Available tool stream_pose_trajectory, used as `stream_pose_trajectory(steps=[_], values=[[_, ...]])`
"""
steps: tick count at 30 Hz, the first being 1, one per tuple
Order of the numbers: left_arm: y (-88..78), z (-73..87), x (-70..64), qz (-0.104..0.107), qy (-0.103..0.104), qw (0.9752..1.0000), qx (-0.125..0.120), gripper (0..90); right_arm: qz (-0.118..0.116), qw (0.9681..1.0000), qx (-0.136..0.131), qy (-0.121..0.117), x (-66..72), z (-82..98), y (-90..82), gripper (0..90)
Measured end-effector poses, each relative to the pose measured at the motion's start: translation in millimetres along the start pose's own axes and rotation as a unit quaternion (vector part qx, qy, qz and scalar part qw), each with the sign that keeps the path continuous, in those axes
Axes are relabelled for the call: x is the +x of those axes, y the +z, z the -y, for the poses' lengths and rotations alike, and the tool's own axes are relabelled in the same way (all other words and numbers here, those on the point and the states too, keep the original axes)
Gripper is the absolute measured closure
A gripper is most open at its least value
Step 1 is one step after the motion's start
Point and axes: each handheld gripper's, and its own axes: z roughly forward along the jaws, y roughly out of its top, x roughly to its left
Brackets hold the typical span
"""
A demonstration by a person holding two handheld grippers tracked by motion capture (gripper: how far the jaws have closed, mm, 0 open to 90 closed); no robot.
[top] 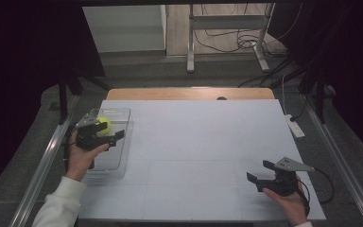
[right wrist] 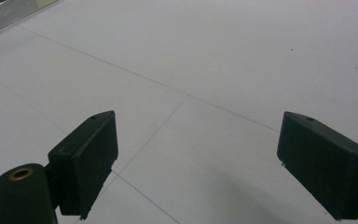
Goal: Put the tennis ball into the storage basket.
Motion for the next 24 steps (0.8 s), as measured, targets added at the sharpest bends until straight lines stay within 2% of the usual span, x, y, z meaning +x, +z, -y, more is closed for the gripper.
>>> stream_pose_trajectory(steps=[1, 12, 24], values=[[-0.4, 2.2, -1.8, 0.008, -0.003, 1.0000, -0.001, 14.9, 0.000, 1.0000, 0.000, -0.001, 0.2, -0.2, 0.3, 12.3], [-11.8, 16.7, -24.5, 0.029, 0.017, 0.9994, -0.010, 15.0, -0.001, 1.0000, 0.001, -0.002, 0.8, -0.8, 0.8, 12.3], [-19.6, 35.5, -43.9, 0.047, 0.035, 0.9983, -0.004, 15.0, -0.003, 1.0000, 0.000, -0.004, 1.6, -1.2, 0.5, 12.3]])
